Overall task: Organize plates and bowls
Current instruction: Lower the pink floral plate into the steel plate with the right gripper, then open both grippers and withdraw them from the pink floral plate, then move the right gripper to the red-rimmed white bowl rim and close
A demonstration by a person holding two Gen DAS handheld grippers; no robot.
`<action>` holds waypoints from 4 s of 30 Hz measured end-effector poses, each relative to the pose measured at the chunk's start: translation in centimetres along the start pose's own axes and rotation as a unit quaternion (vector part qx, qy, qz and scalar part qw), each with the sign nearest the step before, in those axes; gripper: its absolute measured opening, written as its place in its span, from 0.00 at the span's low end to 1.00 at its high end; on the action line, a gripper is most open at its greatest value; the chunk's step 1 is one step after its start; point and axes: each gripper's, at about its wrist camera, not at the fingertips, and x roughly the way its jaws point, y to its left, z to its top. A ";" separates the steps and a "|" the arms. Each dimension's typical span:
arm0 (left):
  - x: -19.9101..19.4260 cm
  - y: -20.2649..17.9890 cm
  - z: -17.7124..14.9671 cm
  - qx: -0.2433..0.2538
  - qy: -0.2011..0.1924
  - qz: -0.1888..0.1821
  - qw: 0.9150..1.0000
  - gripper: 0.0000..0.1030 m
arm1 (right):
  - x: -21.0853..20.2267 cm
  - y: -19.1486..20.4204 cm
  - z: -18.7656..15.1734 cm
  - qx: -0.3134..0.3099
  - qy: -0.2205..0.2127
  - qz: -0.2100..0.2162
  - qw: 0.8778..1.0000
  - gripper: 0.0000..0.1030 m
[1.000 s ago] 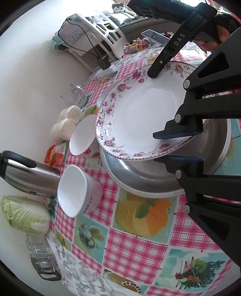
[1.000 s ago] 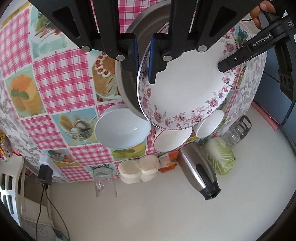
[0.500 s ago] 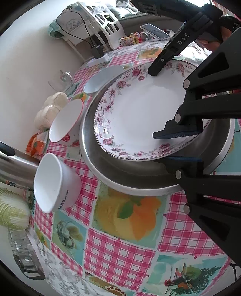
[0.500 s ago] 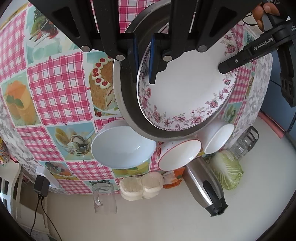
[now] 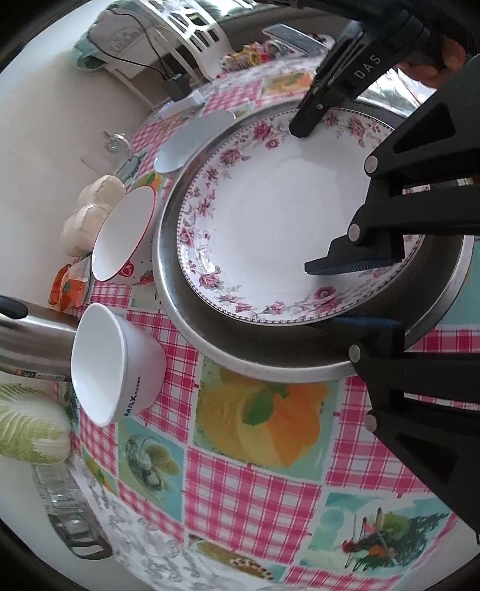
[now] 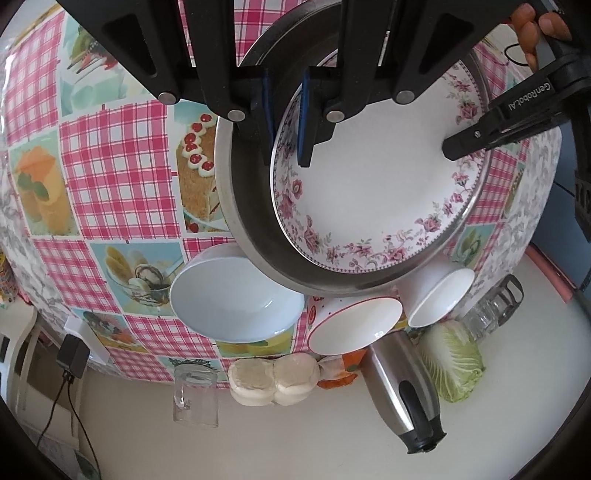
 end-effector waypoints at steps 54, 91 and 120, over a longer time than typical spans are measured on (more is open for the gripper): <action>-1.3 2.5 0.4 -0.072 -0.005 -0.036 0.997 0.73 | -1.2 0.2 -0.1 -0.023 -0.005 -0.004 1.000 0.72; -2.5 2.8 1.3 -0.081 -0.061 -0.023 0.995 0.74 | -1.9 0.5 0.8 -0.020 -0.049 -0.015 0.998 0.77; -0.6 2.5 16.1 -0.079 -0.042 -0.021 0.996 0.92 | 2.3 0.2 15.7 0.010 -0.023 0.017 1.000 0.77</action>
